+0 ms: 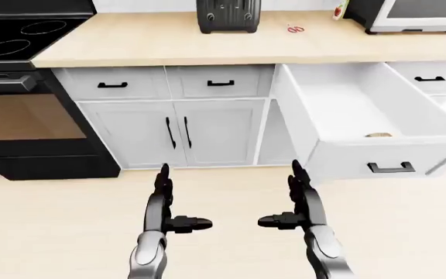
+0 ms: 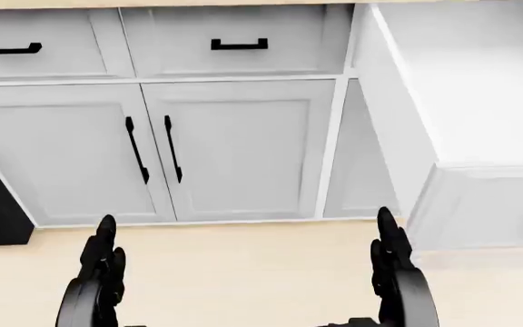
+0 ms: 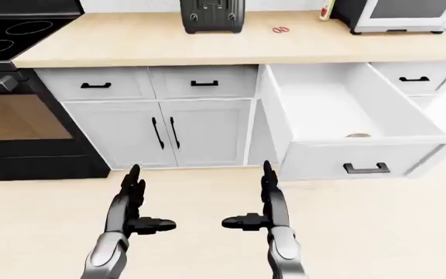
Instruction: Close the right drawer.
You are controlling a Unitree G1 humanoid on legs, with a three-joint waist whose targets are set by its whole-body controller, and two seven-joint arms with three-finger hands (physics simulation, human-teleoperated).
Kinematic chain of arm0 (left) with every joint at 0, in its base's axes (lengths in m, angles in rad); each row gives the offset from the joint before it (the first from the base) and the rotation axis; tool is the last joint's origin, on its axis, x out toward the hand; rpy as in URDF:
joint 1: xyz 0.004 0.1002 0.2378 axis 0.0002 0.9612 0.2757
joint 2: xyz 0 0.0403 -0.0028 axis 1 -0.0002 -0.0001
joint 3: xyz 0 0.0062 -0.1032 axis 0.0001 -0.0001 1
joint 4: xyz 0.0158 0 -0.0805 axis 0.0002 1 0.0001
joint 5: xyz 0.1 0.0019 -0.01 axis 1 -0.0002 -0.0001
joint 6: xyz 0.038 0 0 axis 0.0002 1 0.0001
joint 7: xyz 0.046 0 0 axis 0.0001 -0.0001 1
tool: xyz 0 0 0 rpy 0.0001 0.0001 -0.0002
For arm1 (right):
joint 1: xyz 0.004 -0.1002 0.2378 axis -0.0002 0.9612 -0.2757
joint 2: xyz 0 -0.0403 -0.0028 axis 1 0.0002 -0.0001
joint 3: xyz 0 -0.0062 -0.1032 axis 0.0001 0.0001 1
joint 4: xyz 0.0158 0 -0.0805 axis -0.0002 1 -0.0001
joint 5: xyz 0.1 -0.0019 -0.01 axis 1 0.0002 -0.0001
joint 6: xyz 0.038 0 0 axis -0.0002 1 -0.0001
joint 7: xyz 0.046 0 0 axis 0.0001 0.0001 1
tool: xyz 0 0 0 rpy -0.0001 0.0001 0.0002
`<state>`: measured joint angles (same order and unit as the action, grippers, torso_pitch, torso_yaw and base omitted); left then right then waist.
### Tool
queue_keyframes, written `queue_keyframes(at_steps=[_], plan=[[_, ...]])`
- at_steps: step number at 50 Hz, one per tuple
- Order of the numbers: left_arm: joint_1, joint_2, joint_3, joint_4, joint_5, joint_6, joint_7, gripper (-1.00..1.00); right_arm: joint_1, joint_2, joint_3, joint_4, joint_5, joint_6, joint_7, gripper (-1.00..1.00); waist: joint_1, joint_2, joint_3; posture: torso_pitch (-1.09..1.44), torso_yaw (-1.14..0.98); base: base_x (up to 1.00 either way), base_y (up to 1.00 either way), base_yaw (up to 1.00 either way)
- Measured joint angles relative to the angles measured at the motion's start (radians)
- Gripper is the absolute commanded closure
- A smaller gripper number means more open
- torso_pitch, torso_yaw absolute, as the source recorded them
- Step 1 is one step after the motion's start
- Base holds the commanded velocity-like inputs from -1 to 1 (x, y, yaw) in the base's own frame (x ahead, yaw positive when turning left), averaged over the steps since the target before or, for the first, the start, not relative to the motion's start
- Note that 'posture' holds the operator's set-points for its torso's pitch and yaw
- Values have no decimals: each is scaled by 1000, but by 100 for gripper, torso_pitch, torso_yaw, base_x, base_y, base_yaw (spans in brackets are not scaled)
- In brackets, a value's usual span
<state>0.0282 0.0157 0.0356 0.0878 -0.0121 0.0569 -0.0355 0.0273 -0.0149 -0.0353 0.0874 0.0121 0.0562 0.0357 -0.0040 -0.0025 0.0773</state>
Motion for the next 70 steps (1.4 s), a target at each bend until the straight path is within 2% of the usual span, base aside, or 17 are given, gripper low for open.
queue_keyframes(at_steps=[1,3,5,8,15,20,27,32,36,40,42,45,51,55,59,63,70], plan=[[3,1,0,-22,-1,-4,-1,-100,10,1,-1,-37,9,3,5,-100,0,-3,-9,0,0,0,0,0],[-7,3,3,-80,2,-34,2,-100,10,2,-1,-131,29,-18,17,-100,4,-3,-59,0,0,0,0,0],[3,2,-3,-103,21,-65,12,-100,11,8,6,-165,55,-43,37,-100,5,-9,-42,0,0,0,0,0],[33,0,-16,-141,57,-71,22,-100,28,5,13,-179,66,-73,56,-100,5,-8,-56,0,0,0,0,0],[84,3,1,-342,121,-60,40,-100,103,-3,42,-326,16,-73,80,-100,4,-4,-58,0,0,0,0,0],[122,-12,-7,-543,174,-75,52,-100,123,3,33,-470,-44,-71,70,-100,5,-3,-69,0,0,0,0,0],[162,-22,7,-744,242,-68,63,-100,122,16,-7,-682,-94,-93,-11,-100,8,-2,-73,0,0,0,0,0],[161,-22,35,-854,354,-63,84,-100,152,14,-15,-793,-194,-69,-23,-100,7,-5,-68,0,0,0,0,0],[162,-37,51,-880,468,-102,125,-100,153,15,-18,-918,-330,-12,-17,-100,7,-4,-61,0,0,0,0,0],[163,-45,57,-930,618,-129,183,-100,151,14,-11,-970,-516,-28,-18,-100,5,-8,-58,0,0,0,0,0],[166,-49,67,-976,676,-149,203,-100,144,18,4,-1019,-664,-11,2,-100,4,-6,-55,0,0,0,0,0],[172,-61,65,-1037,741,-177,222,-100,109,55,3,-1106,-817,-17,53,-100,6,-4,-57,0,0,0,0,0],[175,-99,82,-1115,887,-240,272,-100,107,80,-49,-1108,-891,-83,56,-100,4,-3,-61,0,0,0,0,0],[178,-226,166,-1109,960,-400,279,-100,110,105,-65,-1102,-902,-116,61,-100,6,-4,-58,0,0,0,0,0],[168,-292,223,-1108,987,-526,261,-100,106,118,-97,-1105,-895,-151,56,-100,6,-8,-57,0,0,0,0,0],[159,-313,249,-1110,988,-580,247,-100,88,130,-113,-1105,-910,-162,43,-100,4,-7,-56,0,0,0,0,0],[159,-321,263,-1108,993,-607,247,-100,38,165,-138,-1107,-1016,-202,-4,-100,5,-4,-56,0,0,0,0,0]])
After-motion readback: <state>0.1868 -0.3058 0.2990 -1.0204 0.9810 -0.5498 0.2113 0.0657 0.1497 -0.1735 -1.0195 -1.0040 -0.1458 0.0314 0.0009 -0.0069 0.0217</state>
